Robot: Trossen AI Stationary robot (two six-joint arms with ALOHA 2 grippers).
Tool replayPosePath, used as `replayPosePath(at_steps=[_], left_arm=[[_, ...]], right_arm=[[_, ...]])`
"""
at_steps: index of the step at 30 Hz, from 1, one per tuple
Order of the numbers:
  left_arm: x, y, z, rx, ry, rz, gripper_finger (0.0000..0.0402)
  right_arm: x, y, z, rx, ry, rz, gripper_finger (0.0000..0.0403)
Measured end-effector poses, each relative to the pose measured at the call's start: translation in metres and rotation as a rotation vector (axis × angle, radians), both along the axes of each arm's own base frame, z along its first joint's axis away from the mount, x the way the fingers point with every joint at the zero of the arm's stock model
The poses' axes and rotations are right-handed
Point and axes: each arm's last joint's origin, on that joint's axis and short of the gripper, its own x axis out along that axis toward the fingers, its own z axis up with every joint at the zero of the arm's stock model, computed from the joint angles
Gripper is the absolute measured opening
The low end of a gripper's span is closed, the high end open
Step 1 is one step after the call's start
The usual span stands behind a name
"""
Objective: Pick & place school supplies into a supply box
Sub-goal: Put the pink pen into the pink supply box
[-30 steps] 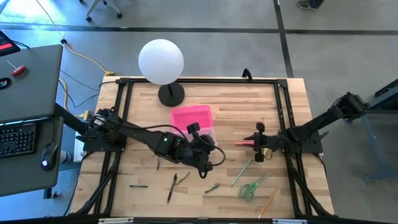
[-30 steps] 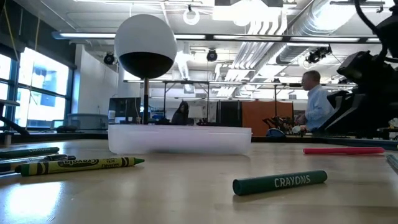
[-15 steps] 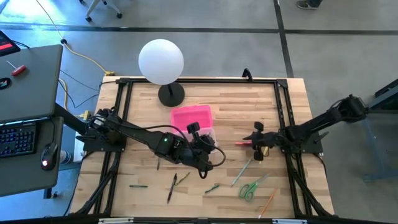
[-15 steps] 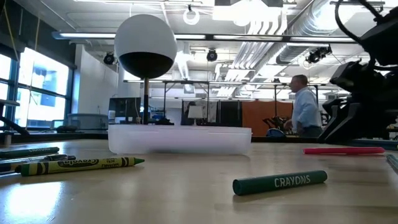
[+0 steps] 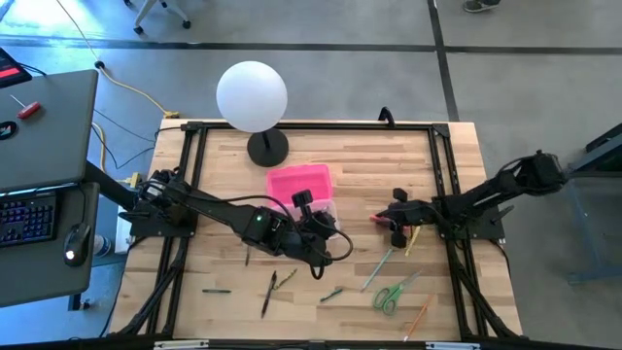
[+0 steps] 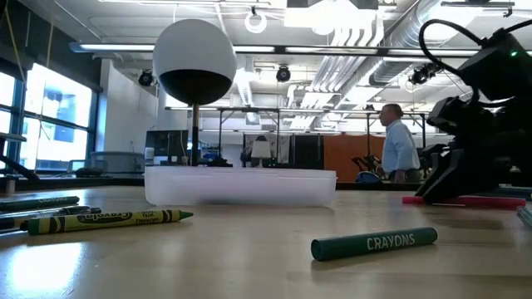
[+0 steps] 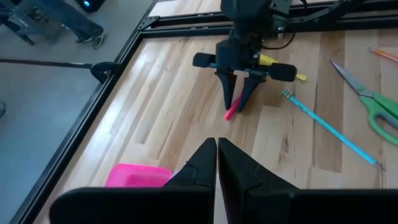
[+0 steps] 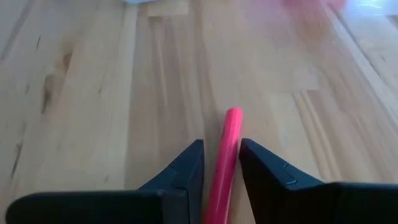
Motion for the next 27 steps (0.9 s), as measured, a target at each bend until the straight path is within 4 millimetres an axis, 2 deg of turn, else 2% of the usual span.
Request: replayPosePath(at_steps=[7, 13, 15, 21, 27], left_arm=[[0.000, 0.000, 0.000, 0.005, 0.004, -0.002, 0.0046], [0.000, 0.000, 0.000, 0.007, 0.006, 0.000, 0.0046], [0.000, 0.000, 0.000, 0.007, 0.007, 0.000, 0.0046], [-0.001, 0.000, -0.001, 0.005, 0.009, -0.003, 0.0046], [-0.001, 0.000, -0.001, 0.002, 0.011, -0.006, 0.0046]], right_arm=[[0.001, -0.007, -0.013, 0.001, 0.068, -0.102, 0.0078], [0.007, -0.008, -0.018, -0.028, 0.026, -0.112, 0.0017], [0.011, -0.008, -0.018, -0.054, 0.015, -0.109, 0.0011], [0.037, -0.008, -0.018, -0.094, 0.016, -0.096, 0.0041], [0.068, -0.011, -0.020, -0.114, 0.011, -0.084, 0.0021]])
